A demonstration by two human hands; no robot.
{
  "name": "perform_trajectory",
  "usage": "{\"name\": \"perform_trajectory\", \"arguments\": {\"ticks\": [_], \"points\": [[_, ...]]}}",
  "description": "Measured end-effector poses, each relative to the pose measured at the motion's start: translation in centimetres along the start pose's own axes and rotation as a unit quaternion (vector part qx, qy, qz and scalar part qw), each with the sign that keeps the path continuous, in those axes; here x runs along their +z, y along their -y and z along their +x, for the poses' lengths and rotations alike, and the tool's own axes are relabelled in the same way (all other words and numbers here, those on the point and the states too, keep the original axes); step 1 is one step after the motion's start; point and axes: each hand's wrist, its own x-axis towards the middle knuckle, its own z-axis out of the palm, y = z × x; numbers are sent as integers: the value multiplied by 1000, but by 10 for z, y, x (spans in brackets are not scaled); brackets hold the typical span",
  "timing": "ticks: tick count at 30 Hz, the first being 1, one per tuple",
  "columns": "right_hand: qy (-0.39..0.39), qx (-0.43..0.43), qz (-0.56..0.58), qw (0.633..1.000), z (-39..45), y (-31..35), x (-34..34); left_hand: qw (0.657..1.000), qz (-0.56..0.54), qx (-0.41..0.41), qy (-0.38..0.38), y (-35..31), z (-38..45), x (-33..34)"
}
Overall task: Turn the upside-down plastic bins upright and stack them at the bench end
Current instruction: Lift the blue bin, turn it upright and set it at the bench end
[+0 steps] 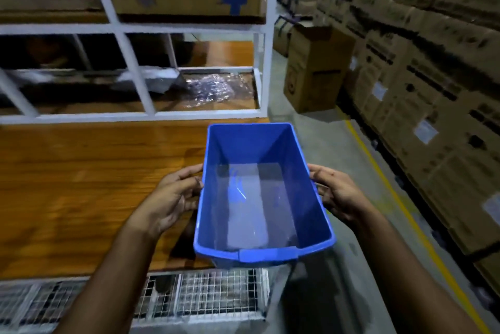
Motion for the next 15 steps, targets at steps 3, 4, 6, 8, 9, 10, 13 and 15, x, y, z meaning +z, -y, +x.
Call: {"name": "perform_trajectory", "arguments": {"ticks": [3, 4, 6, 8, 9, 10, 13, 15], "points": [[20, -1, -2, 1000, 5, 2, 5, 999, 25, -11, -22, 0, -3, -1], [24, -2, 3, 1000, 6, 1, 8, 999, 33, -17, -30, 1, -5, -2], [16, -9, 0, 1000, 7, 2, 13, 998, 28, -20, -45, 3, -6, -2], [0, -17, -13, 1000, 7, 2, 17, 998, 25, -16, -57, 3, -6, -1], [-7, -21, -15, 1000, 6, 1, 18, 998, 28, -15, -62, 2, -6, 0], [-8, -23, -9, 1000, 6, -1, 18, 997, 31, -16, -66, 1, -7, 2], [-14, -18, 19, 1000, 5, -5, 17, 996, 40, -16, -81, 0, -9, 6], [-20, -17, 12, 1000, 5, -4, 18, 995, 49, -14, -86, -2, -9, 8]]}}
